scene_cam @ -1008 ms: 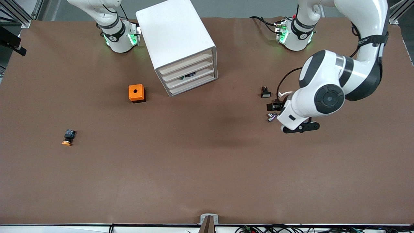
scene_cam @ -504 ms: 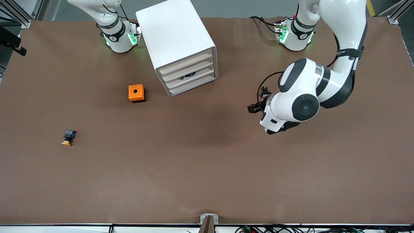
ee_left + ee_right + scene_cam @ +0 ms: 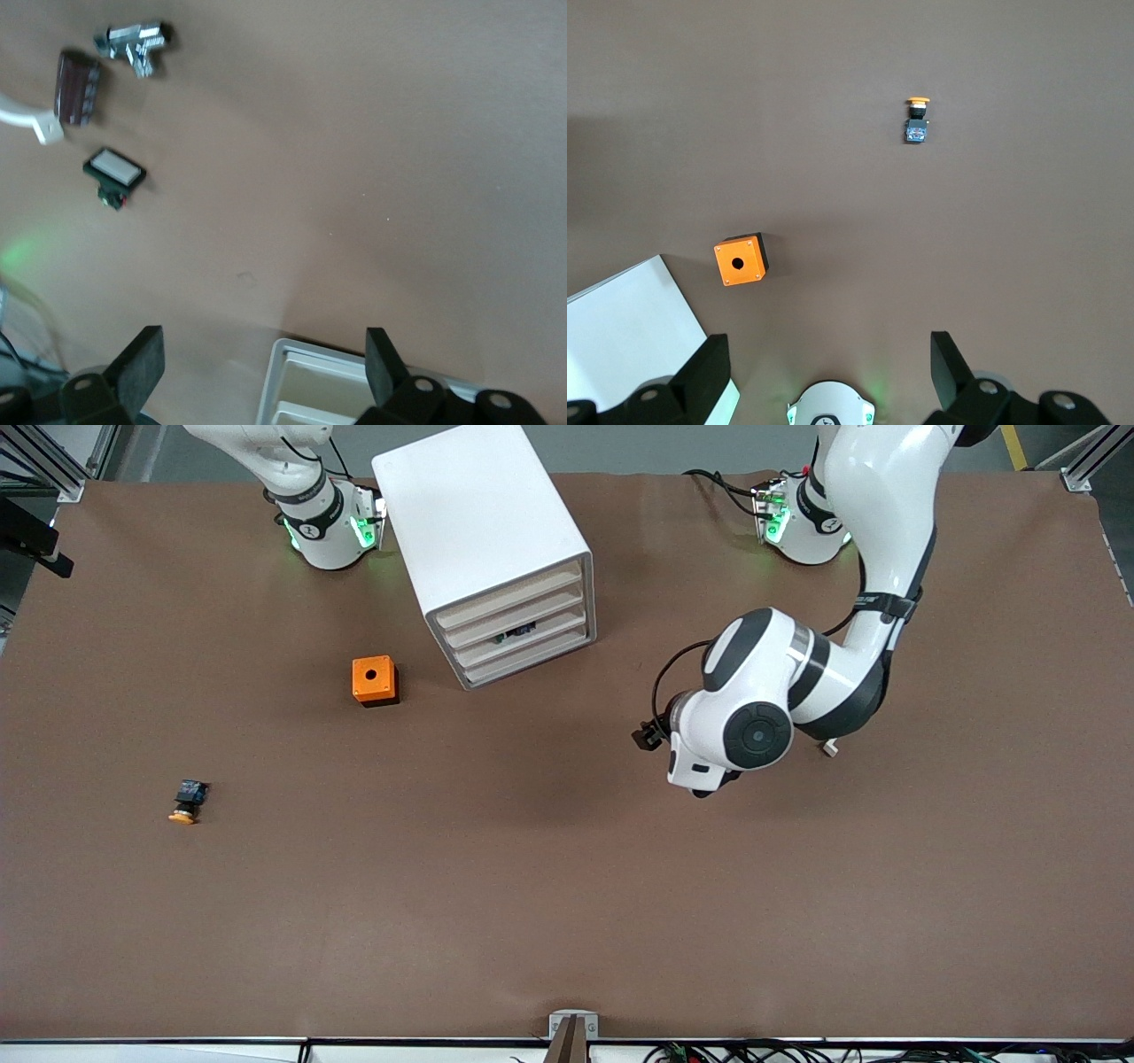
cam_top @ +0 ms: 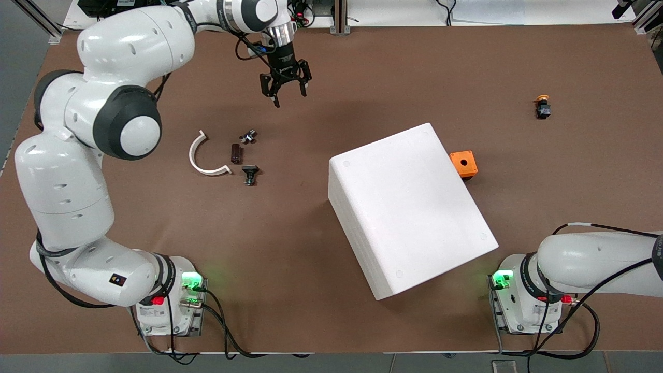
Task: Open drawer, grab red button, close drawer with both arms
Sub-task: 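Move the left gripper toward the white cabinet's drawer front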
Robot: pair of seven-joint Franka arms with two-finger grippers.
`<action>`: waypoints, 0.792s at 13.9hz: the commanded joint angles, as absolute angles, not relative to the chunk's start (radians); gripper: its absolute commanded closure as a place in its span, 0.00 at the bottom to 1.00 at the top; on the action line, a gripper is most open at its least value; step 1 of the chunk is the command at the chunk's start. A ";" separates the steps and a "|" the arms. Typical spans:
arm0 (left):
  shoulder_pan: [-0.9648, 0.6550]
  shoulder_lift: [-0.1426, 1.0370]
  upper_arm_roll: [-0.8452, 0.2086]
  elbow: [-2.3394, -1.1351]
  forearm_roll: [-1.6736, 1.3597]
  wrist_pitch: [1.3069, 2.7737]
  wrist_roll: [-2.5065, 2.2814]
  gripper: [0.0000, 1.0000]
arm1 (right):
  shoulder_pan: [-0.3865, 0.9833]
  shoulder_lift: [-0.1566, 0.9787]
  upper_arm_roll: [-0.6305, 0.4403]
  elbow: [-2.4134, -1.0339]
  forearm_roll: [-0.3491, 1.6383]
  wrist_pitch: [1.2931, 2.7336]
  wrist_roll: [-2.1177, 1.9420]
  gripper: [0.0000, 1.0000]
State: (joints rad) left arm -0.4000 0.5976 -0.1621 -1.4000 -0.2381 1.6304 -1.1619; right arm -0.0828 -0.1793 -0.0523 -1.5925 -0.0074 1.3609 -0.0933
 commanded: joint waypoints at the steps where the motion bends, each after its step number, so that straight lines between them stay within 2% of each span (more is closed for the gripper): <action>1: -0.442 0.643 -0.156 -1.352 -0.252 1.634 -1.294 0.00 | -0.077 -0.204 -0.054 -1.615 -0.012 1.373 -0.098 0.00; 5: -0.482 0.686 -0.155 -1.324 -0.253 1.634 -1.546 0.00 | -0.077 -0.204 -0.054 -1.614 -0.012 1.391 -0.098 0.00; 11: -0.480 0.732 -0.150 -1.301 -0.451 1.632 -1.833 0.00 | -0.077 -0.206 -0.054 -1.615 -0.012 1.391 -0.110 0.00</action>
State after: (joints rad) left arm -0.4797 0.7057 -0.1560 -1.3389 -0.3843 1.6458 -1.7612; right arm -0.0827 -0.1793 -0.0521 -1.5925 -0.0074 1.3816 -0.0961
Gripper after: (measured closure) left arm 0.000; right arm 0.000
